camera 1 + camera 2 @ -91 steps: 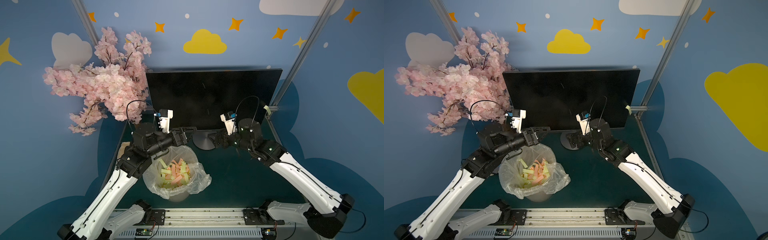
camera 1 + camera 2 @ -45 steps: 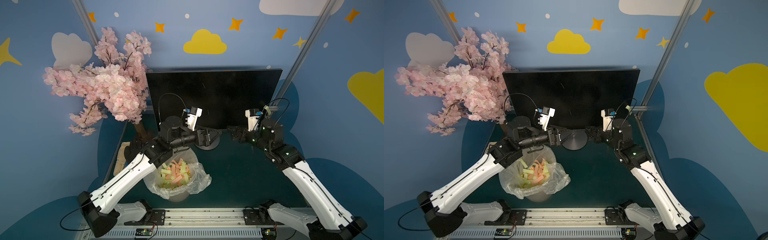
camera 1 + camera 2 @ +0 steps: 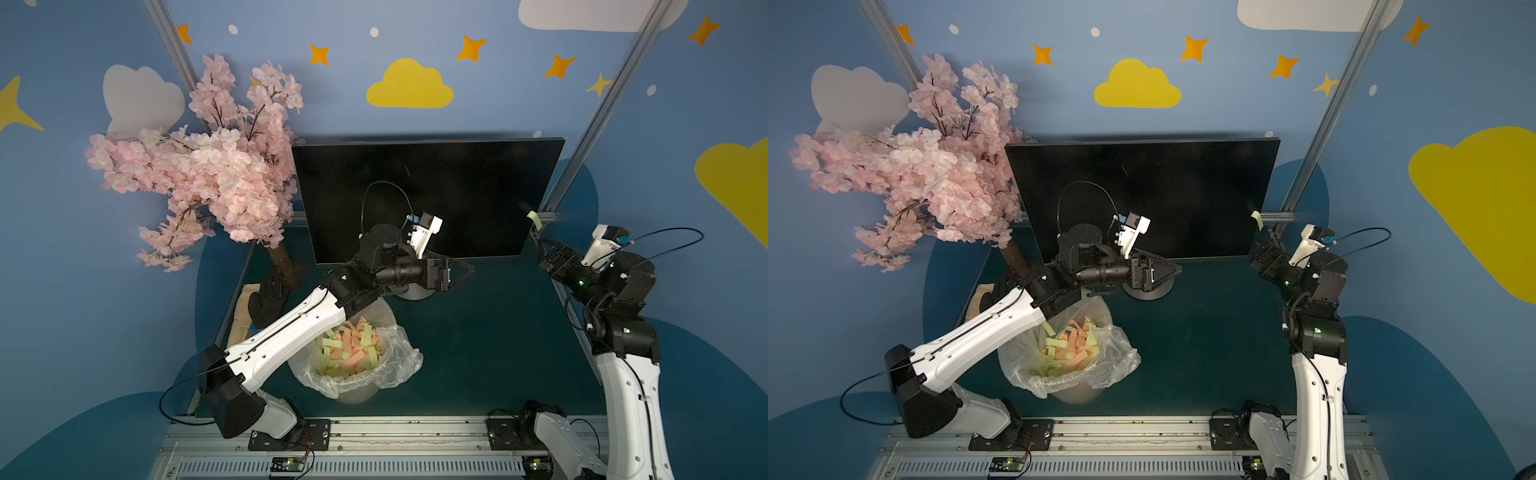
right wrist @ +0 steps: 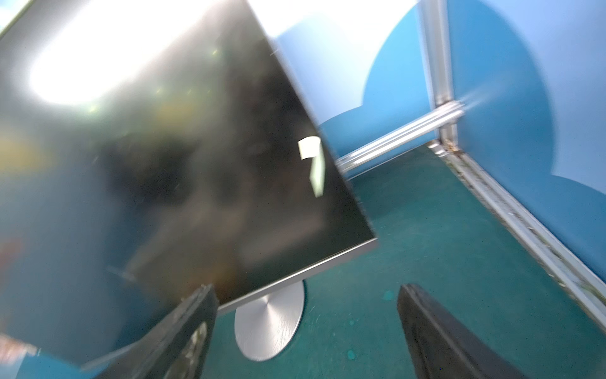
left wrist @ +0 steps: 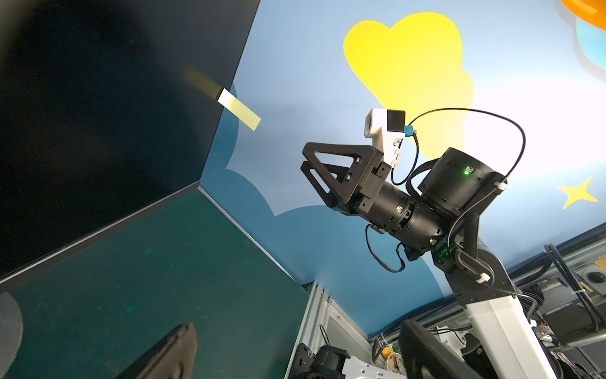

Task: Remove the sticky note from the monitor
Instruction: Tear off the sticky note from the monitor.

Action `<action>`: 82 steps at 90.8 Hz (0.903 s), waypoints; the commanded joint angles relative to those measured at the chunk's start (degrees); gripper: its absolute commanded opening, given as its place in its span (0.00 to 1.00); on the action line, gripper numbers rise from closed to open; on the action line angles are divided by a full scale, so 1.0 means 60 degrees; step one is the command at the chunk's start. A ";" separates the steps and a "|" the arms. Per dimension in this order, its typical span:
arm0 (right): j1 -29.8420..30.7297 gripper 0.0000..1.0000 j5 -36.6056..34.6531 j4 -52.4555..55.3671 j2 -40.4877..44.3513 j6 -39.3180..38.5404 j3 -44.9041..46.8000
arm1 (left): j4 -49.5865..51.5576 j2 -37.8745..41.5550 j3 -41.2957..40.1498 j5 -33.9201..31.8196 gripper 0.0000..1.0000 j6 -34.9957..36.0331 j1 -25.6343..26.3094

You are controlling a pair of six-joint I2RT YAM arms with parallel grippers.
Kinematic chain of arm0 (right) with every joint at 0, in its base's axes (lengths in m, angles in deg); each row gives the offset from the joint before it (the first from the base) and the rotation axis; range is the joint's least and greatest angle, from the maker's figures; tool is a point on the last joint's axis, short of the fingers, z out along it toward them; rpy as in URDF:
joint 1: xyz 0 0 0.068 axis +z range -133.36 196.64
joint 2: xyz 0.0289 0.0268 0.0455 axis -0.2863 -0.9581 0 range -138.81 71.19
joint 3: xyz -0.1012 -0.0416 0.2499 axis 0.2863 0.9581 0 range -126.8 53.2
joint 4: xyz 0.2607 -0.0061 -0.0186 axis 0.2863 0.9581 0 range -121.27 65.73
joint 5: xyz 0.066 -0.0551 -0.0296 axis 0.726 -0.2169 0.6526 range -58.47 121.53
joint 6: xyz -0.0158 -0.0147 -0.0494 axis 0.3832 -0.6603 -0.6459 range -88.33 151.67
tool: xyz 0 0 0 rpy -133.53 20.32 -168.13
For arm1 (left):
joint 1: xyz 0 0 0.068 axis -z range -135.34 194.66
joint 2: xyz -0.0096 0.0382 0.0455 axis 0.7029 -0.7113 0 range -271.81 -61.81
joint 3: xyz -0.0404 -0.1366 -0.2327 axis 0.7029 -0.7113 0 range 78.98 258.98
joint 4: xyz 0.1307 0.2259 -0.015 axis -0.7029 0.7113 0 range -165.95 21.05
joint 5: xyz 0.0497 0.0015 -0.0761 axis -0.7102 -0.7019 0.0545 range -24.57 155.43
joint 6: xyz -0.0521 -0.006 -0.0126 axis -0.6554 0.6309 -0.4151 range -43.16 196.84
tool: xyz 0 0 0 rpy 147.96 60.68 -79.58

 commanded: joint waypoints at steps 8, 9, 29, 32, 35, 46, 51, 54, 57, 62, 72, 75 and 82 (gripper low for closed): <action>-0.1352 0.91 0.1059 -0.1342 -0.0226 0.1114 0.0280 | -0.0280 -0.0433 0.0638 0.0526 1.00 0.0288 0.0017; -0.1389 0.90 0.1095 -0.1404 -0.0276 0.1150 0.0281 | -0.0284 -0.0451 0.0665 0.0540 1.00 0.0283 0.0017; -0.1694 0.83 0.2428 -0.3190 -0.1407 0.2313 0.0255 | -0.0308 -0.0832 0.0974 0.0775 1.00 0.0416 0.0007; -0.1701 0.81 0.2620 -0.3346 -0.1614 0.2399 0.0192 | -0.0331 -0.0881 0.0991 0.0797 1.00 0.0424 -0.0007; -0.1686 0.80 0.2805 -0.3413 -0.1788 0.2519 0.0093 | -0.0357 -0.0912 0.0999 0.0827 1.00 0.0412 -0.0001; -0.1432 0.74 0.3369 -0.3432 -0.2280 0.2628 -0.0291 | -0.0464 -0.1036 0.1013 0.0912 1.00 0.0342 -0.0028; -0.1200 0.73 0.3507 -0.3401 -0.2466 0.2390 -0.0444 | -0.0510 -0.1088 0.1011 0.0946 1.00 0.0285 -0.0027; -0.1063 0.73 0.3476 -0.3279 -0.2532 0.2205 -0.0532 | -0.0528 -0.1114 0.1012 0.0970 1.00 0.0245 -0.0036; -0.0877 0.73 0.3373 -0.3135 -0.2595 0.1997 -0.0649 | -0.0549 -0.1130 0.1014 0.0979 1.00 0.0225 -0.0052; -0.0646 0.73 0.3099 -0.2934 -0.2678 0.1671 -0.0760 | -0.0551 -0.1129 0.1013 0.0990 1.00 0.0207 -0.0059; -0.0348 0.73 0.2668 -0.2895 -0.2826 0.1319 -0.0867 | -0.0552 -0.1093 0.0994 0.0938 1.00 0.0213 -0.0071; -0.0310 0.73 0.2574 -0.2892 -0.2881 0.1269 -0.0882 | -0.0541 -0.1091 0.0979 0.0949 1.00 0.0206 -0.0069; -0.0272 0.73 0.2444 -0.2901 -0.2997 0.1192 -0.0943 | -0.0537 -0.1084 0.0992 0.0943 1.00 0.0197 -0.0084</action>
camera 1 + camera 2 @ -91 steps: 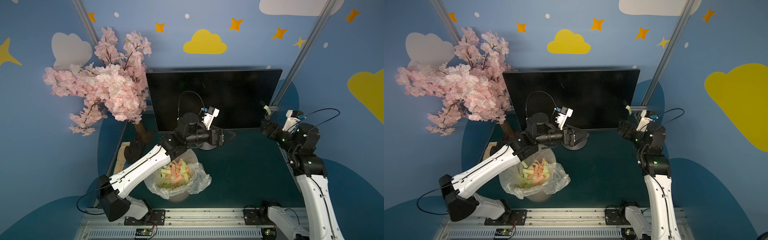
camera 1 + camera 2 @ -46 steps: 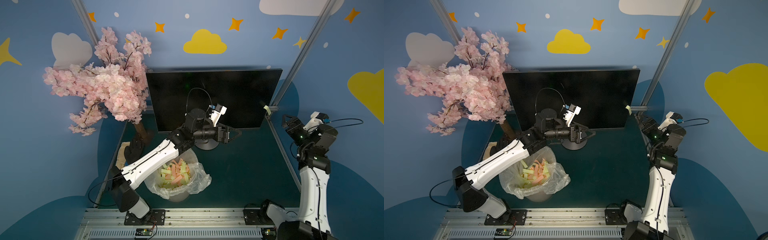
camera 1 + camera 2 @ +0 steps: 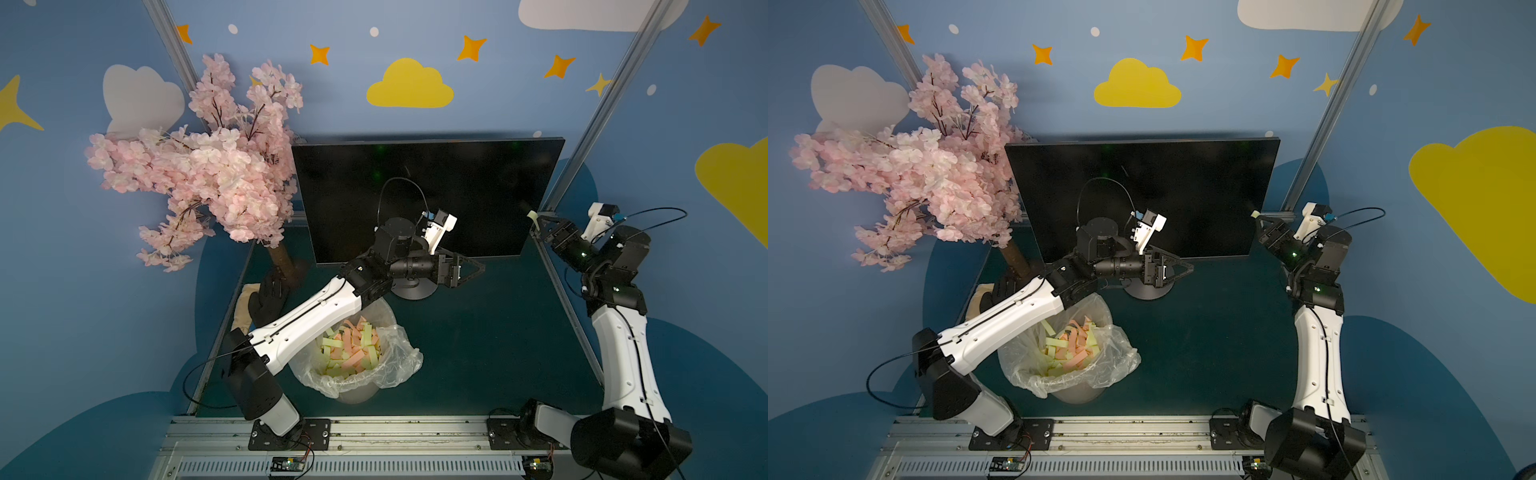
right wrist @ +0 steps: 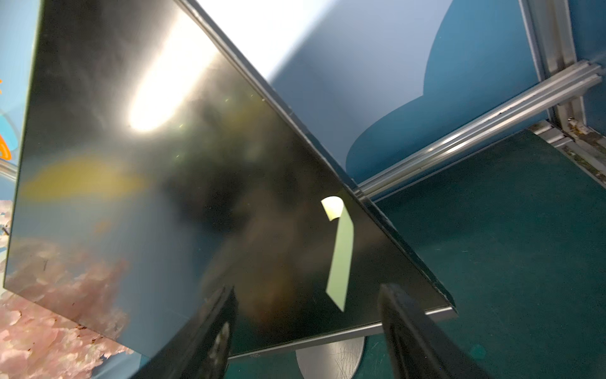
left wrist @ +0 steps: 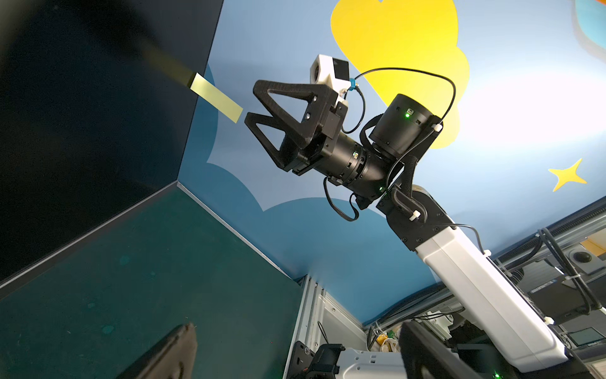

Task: Remove the sticky note from the monitor
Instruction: Tear off the sticky note from the monitor.

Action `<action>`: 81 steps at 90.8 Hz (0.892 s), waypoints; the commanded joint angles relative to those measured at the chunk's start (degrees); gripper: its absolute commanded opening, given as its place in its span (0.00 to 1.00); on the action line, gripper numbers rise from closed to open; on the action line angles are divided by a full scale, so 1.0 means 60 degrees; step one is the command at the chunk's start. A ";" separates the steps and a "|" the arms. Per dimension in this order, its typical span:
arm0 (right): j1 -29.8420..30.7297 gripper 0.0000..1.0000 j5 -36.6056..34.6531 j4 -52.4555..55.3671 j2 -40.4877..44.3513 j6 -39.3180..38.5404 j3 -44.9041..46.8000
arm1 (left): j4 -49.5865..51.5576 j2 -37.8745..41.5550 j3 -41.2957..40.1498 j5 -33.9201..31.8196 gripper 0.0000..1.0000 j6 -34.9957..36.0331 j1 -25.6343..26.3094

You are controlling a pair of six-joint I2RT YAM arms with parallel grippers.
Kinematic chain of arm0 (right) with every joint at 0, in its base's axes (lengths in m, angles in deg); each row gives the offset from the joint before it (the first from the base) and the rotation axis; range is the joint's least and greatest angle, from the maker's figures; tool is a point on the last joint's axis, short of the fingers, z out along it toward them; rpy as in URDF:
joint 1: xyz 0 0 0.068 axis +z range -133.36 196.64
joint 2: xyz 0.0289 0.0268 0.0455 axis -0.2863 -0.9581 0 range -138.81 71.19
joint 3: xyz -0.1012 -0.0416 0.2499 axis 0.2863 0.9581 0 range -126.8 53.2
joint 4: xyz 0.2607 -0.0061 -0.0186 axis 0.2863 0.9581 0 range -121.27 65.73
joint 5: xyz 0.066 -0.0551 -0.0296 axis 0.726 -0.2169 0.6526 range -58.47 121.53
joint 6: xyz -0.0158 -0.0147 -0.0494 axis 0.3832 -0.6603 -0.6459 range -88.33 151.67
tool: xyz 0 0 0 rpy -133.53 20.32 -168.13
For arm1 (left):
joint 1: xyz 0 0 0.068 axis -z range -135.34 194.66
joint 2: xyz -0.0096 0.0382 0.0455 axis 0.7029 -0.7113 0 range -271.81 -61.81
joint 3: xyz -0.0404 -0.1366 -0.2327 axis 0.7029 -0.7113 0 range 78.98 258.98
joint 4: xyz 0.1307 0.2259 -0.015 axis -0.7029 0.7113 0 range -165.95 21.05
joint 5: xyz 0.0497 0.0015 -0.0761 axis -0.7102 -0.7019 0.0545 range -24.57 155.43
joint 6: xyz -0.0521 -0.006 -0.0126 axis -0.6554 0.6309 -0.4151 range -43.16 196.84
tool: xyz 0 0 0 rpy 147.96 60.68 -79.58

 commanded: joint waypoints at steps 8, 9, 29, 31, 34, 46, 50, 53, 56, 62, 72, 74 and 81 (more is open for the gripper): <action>0.0083 0.73 -0.0432 -0.0085 -0.0310 -0.0529 -0.0377 | -0.0271 -0.0002 0.0255 0.0124 1.00 0.0027 -0.0068; 0.0087 0.73 -0.0445 -0.0080 -0.0325 -0.0542 -0.0385 | -0.0271 -0.0008 0.0258 0.0124 1.00 0.0023 -0.0068; 0.0115 0.73 -0.0544 0.0021 -0.0624 -0.0737 -0.0599 | -0.0298 0.0030 0.0218 0.0113 1.00 0.0014 -0.0081; 0.0131 0.72 -0.0530 0.0023 -0.0671 -0.0743 -0.0623 | -0.0300 0.0027 0.0221 0.0117 1.00 0.0018 -0.0075; 0.0146 0.72 -0.0512 0.0027 -0.0724 -0.0756 -0.0664 | -0.0300 0.0032 0.0211 0.0116 1.00 0.0019 -0.0065; 0.0218 0.69 -0.0512 0.0026 -0.0976 -0.0814 -0.0820 | -0.0300 0.0022 0.0192 0.0120 1.00 0.0019 -0.0103; 0.0254 0.67 -0.0499 0.0026 -0.1058 -0.0829 -0.0881 | -0.0300 0.0030 0.0196 0.0123 1.00 0.0019 -0.0111; 0.0277 0.66 -0.0486 0.0021 -0.1114 -0.0833 -0.0909 | -0.0293 0.0031 0.0201 0.0124 1.00 0.0007 -0.0115; 0.0325 0.64 -0.0467 0.0027 -0.1165 -0.0831 -0.0951 | -0.0299 0.0031 0.0189 0.0124 1.00 0.0001 -0.0121; 0.0392 0.61 -0.0451 0.0028 -0.1280 -0.0864 -0.1036 | -0.0300 0.0023 0.0187 0.0114 1.00 -0.0007 -0.0137; 0.0478 0.59 -0.0469 0.0043 -0.1408 -0.0904 -0.1112 | -0.0315 0.0045 0.0147 0.0137 1.00 -0.0014 -0.0155; 0.0489 0.58 -0.0468 0.0043 -0.1424 -0.0902 -0.1132 | -0.0315 0.0045 0.0148 0.0142 1.00 -0.0011 -0.0163; 0.0496 0.56 -0.0479 0.0043 -0.1498 -0.0920 -0.1154 | -0.0344 0.0074 0.0115 0.0123 1.00 -0.0037 -0.0181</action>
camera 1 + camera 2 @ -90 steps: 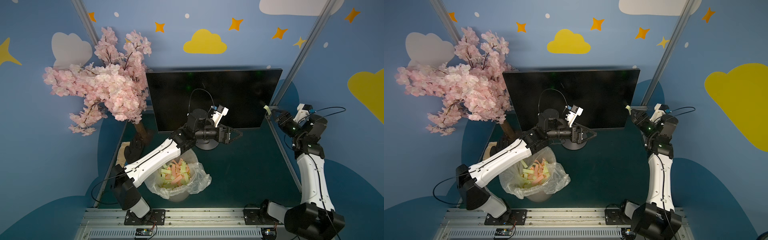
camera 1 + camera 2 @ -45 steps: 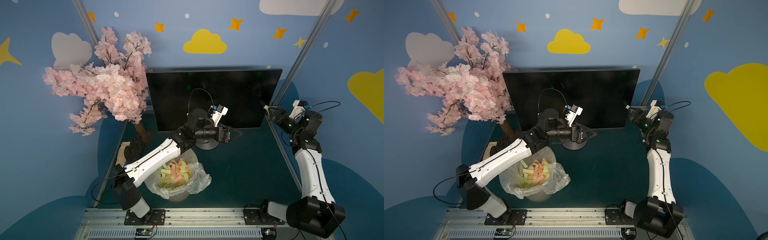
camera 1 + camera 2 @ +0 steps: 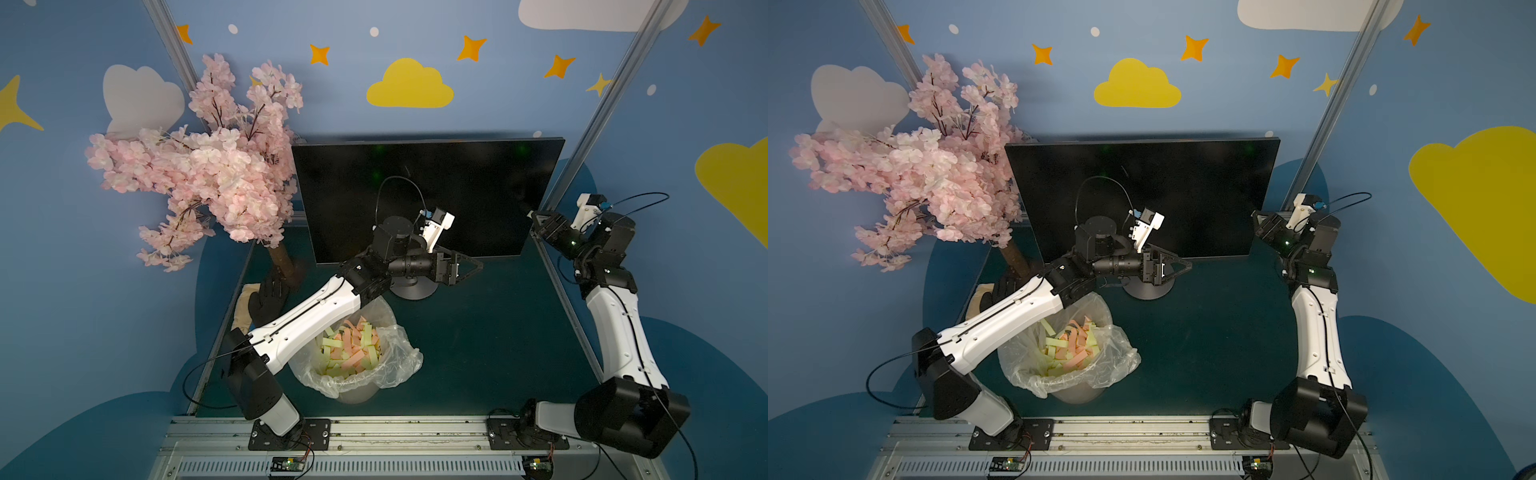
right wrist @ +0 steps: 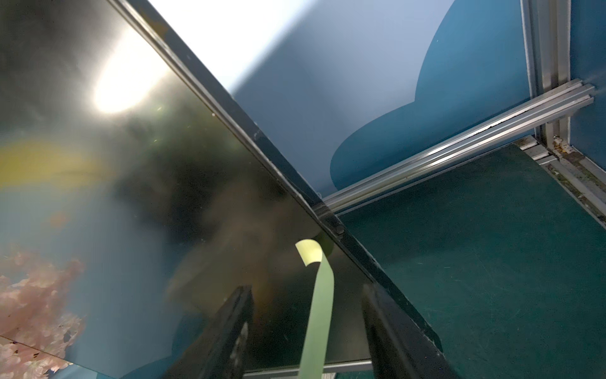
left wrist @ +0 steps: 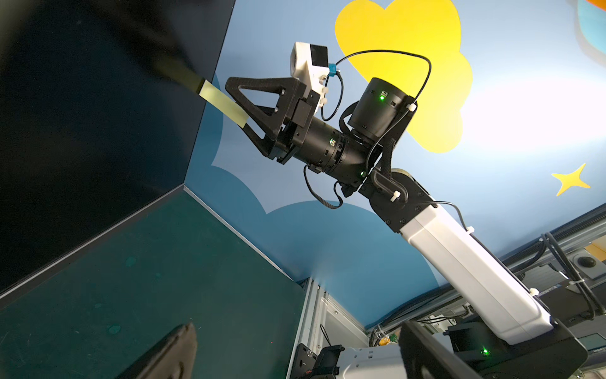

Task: Remove the sticky note from the monitor
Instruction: Tear off the sticky note from the monitor.

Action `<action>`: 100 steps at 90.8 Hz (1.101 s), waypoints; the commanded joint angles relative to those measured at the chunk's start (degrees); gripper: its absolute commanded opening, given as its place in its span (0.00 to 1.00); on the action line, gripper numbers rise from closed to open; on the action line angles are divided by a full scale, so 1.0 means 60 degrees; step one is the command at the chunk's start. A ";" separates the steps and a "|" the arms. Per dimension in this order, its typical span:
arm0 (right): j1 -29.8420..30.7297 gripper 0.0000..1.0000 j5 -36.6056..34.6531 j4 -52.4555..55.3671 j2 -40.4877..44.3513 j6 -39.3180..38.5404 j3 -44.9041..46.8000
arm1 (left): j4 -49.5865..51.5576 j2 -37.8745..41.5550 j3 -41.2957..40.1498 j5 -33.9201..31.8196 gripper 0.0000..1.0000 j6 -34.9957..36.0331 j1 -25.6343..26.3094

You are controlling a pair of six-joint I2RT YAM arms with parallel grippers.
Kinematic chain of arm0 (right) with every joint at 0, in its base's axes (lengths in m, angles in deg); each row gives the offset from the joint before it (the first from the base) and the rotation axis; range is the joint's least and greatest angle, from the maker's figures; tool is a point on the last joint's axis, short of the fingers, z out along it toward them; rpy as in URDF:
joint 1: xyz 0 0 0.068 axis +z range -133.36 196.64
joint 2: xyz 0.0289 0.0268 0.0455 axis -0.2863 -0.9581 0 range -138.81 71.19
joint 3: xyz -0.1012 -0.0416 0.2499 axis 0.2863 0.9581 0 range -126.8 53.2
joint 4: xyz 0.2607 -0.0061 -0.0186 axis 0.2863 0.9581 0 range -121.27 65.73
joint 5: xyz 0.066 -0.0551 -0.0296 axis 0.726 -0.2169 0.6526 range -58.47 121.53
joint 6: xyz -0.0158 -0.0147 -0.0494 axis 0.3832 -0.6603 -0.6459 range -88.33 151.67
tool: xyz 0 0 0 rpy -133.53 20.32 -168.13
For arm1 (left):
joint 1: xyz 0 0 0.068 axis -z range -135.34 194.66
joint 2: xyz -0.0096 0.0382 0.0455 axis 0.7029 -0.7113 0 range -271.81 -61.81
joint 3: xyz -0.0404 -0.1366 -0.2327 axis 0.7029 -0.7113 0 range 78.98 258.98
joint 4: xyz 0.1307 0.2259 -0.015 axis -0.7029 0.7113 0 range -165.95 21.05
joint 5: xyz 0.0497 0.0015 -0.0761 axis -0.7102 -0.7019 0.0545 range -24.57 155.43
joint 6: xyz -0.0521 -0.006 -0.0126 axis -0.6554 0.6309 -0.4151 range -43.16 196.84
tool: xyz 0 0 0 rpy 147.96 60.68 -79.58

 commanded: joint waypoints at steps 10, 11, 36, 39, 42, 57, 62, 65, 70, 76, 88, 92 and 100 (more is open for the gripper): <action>0.0076 0.55 -0.0002 -0.0019 -0.0185 -0.0168 -0.0316 | -0.0345 0.0087 0.0079 0.0144 1.00 -0.0058 -0.0090; 0.0076 0.54 -0.0009 -0.0015 -0.0182 -0.0177 -0.0316 | -0.0346 0.0088 0.0082 0.0141 1.00 -0.0052 -0.0087; 0.0075 0.37 0.0013 0.0054 -0.0285 -0.0273 -0.0315 | -0.0419 0.0117 0.0001 0.0168 1.00 -0.0146 -0.0123; 0.0076 0.34 0.0036 0.0068 -0.0287 -0.0284 -0.0305 | -0.0434 0.0129 -0.0014 0.0164 1.00 -0.0161 -0.0127; 0.0068 0.29 0.0063 0.0086 -0.0286 -0.0308 -0.0302 | -0.0447 0.0133 -0.0028 0.0167 1.00 -0.0176 -0.0131; 0.0061 0.11 0.0181 0.0410 -0.0122 -0.0541 -0.0297 | -0.0458 0.0147 -0.0046 0.0165 1.00 -0.0194 -0.0131; 0.0046 0.06 0.0171 0.0575 -0.0024 -0.0604 -0.0299 | -0.0458 0.0147 -0.0058 0.0167 1.00 -0.0202 -0.0141; 0.0035 0.03 0.0153 0.0682 0.0038 -0.0630 -0.0281 | -0.0453 0.0155 -0.0071 0.0168 1.00 -0.0207 -0.0142; 0.0038 0.00 0.0126 0.0887 0.0161 -0.0667 -0.0254 | -0.0451 0.0157 -0.0100 0.0166 1.00 -0.0219 -0.0142; 0.0031 0.00 0.0122 0.1006 0.0338 -0.0683 -0.0171 | -0.0440 0.0168 -0.0117 0.0170 1.00 -0.0225 -0.0143; 0.0044 0.00 0.0195 0.1036 0.0750 -0.0579 0.0164 | -0.0408 0.0252 -0.0212 0.0156 1.00 -0.0208 -0.0142; 0.0048 0.00 0.0202 0.1031 0.0892 -0.0556 0.0283 | -0.0399 0.0288 -0.0256 0.0142 1.00 -0.0195 -0.0142; 0.0061 0.00 0.0271 0.1042 0.1162 -0.0442 0.0500 | -0.0367 0.0383 -0.0362 0.0110 1.00 -0.0182 -0.0153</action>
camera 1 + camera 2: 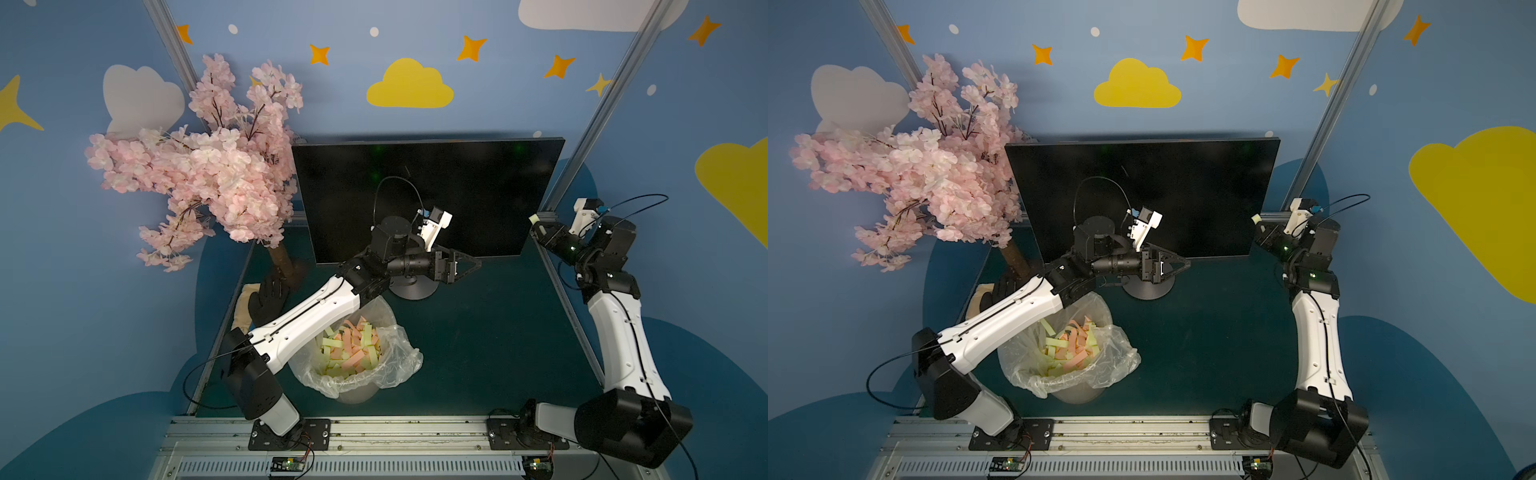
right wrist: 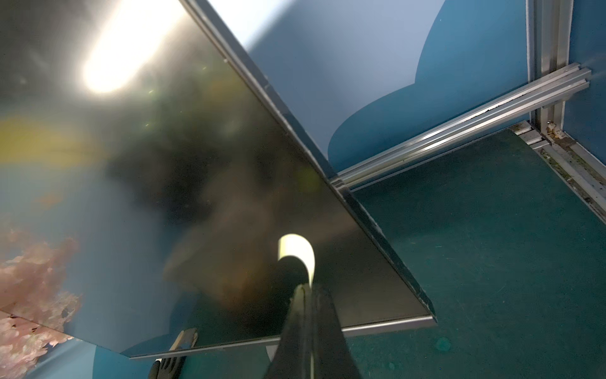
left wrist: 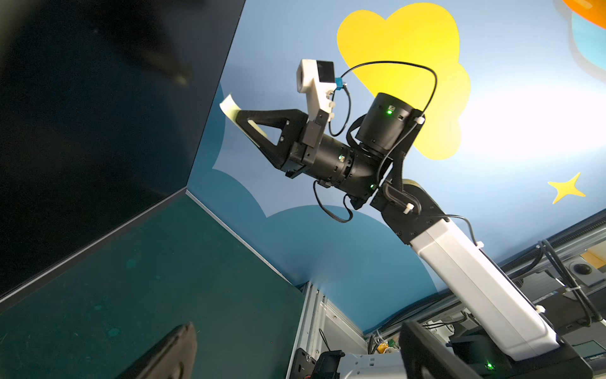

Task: Remove the sticky note from the monitor
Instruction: Tear off the sticky note from the monitor, then place the sticky note in the trash bin.

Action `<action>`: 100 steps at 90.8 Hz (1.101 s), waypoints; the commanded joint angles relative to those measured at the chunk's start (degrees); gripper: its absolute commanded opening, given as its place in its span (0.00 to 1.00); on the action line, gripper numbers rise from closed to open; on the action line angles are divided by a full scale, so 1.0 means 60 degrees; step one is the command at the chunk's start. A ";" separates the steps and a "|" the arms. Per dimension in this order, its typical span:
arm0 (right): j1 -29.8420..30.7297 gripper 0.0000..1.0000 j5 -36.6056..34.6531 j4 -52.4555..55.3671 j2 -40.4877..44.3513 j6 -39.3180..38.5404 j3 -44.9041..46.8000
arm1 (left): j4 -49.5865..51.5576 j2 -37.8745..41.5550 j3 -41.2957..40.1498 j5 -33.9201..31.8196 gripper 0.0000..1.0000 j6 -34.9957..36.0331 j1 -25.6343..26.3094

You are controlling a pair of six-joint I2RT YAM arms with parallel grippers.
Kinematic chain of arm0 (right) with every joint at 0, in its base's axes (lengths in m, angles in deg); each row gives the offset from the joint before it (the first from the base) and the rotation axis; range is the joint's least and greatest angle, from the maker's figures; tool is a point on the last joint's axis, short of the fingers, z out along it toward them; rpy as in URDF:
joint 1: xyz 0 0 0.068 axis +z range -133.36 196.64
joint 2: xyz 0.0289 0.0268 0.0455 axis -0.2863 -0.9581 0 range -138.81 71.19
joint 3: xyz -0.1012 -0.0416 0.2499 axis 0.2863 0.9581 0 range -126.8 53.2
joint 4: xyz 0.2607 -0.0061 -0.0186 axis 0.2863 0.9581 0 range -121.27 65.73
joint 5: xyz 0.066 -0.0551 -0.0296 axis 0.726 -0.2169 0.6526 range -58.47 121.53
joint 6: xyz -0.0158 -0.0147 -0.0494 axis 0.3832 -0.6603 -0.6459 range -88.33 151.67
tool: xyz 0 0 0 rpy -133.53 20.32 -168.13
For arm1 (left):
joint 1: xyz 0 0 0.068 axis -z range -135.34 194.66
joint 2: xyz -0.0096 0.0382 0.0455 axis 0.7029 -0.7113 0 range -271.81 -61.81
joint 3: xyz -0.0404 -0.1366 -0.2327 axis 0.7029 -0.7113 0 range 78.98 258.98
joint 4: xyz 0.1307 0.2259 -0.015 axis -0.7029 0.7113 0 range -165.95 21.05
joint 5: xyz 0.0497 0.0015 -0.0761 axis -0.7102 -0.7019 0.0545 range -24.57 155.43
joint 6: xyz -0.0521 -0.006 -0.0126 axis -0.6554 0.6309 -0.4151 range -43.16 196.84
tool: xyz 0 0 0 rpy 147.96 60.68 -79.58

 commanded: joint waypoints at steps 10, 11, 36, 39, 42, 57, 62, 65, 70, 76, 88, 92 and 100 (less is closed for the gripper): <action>0.0064 0.00 0.0410 0.0099 0.0722 0.0205 0.0466 | -0.0057 0.0481 -0.0280 0.0055 1.00 0.0054 -0.0047; 0.0070 0.00 0.0424 0.0101 0.0755 0.0230 0.0475 | -0.0055 0.0494 -0.0294 0.0057 1.00 0.0058 -0.0042; 0.0913 0.00 0.0449 0.0471 0.1400 0.0294 0.0662 | 0.0250 0.1137 -0.0875 -0.0094 1.00 0.0202 -0.0187; 0.1065 0.00 0.0397 0.0535 0.1451 0.0262 0.0649 | 0.0298 0.1271 -0.0982 -0.0131 1.00 0.0212 -0.0242; 0.1287 0.00 0.0358 0.0595 0.1497 0.0245 0.0636 | 0.0355 0.1392 -0.1094 -0.0160 1.00 0.0222 -0.0263; 0.2418 0.00 0.0053 0.0874 0.1621 0.0095 0.0450 | 0.0761 0.2214 -0.1702 -0.0393 1.00 0.0355 -0.0483; 0.2914 0.00 -0.0017 0.0939 0.1598 0.0065 0.0374 | 0.0932 0.2536 -0.1920 -0.0512 1.00 0.0413 -0.0574; 0.3185 0.00 -0.0086 0.1037 0.1569 -0.0012 0.0296 | 0.1054 0.2755 -0.2048 -0.0594 1.00 0.0445 -0.0632; 0.3728 0.00 -0.0242 0.1215 0.1500 -0.0155 0.0154 | 0.1258 0.3181 -0.2250 -0.0704 1.00 0.0505 -0.0755; 0.4376 0.00 -0.0443 0.1391 0.1407 -0.0330 -0.0021 | 0.1587 0.3588 -0.2507 -0.0881 1.00 0.0569 -0.0901; 0.5656 0.00 -0.0874 0.1754 0.1083 -0.0759 -0.0433 | 0.2109 0.4440 -0.2957 -0.1250 1.00 0.0657 -0.1290; 0.6150 0.00 -0.1006 0.1917 0.0953 -0.0932 -0.0591 | 0.2298 0.4755 -0.3077 -0.1383 1.00 0.0660 -0.1448; 0.7021 0.00 -0.1293 0.2238 0.0599 -0.1277 -0.1000 | 0.2692 0.5256 -0.3308 -0.1641 1.00 0.0698 -0.1808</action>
